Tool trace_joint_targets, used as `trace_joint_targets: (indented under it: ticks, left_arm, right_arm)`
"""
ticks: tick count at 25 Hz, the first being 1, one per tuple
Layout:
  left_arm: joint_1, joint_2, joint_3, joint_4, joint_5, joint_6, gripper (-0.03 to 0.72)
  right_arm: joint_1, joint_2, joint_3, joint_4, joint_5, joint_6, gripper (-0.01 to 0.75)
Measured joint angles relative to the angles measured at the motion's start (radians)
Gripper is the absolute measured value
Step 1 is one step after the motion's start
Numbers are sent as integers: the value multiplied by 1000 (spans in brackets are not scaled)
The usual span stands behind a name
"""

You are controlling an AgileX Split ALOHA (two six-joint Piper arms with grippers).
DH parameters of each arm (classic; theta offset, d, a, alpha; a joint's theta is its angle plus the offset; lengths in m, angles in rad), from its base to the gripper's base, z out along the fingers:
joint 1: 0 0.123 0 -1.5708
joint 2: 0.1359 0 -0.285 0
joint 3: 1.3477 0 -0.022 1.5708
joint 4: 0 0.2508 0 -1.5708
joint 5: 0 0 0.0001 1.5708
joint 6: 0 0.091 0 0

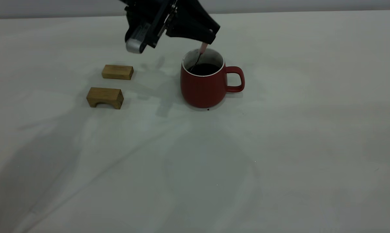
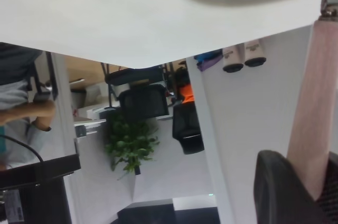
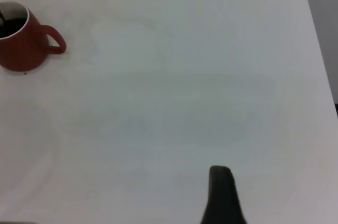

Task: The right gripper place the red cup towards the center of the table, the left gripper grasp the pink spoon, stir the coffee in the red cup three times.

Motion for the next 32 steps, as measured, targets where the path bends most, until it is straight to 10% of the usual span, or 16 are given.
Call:
trace_joint_targets:
  ticks: [8,18,27,32]
  left_arm:
    - [-28,14,-1,8,2,-45,207]
    - [-28,11,-80,94,2,-48,569]
    - [-40,-155,-360,789,2,24,542]
    - [-40,-295,-380,1049,2,403,519]
  right_arm:
    - [0,0,0,0,0,1,586]
    - [0,0,0,0,0,1,586]
    - [0,0,0,0,0,0,586]
    - [0,0,0,0,0,0,586]
